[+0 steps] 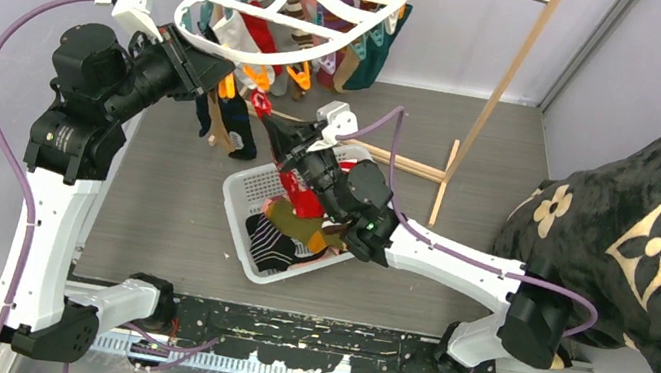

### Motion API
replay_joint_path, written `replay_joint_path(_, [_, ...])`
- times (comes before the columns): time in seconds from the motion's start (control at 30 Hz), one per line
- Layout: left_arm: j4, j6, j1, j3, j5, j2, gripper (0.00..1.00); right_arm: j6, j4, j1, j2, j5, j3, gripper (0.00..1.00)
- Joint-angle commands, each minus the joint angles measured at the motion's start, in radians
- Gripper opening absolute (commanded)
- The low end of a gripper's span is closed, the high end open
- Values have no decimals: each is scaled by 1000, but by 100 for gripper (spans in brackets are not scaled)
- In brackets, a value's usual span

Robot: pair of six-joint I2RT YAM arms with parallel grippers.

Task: Clip the socks to the hanger
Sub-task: Clamp the sock onto the hanger.

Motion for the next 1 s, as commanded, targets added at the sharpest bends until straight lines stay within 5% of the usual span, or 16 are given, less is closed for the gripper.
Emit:
replay_joint_path(0.0, [-1,-24,0,31,-9,-13,4,29,109,16,24,-9,80,1])
replay_joint_path(0.97, [2,-51,0,43,-26,-4,3,25,232,76,105,16,148,1])
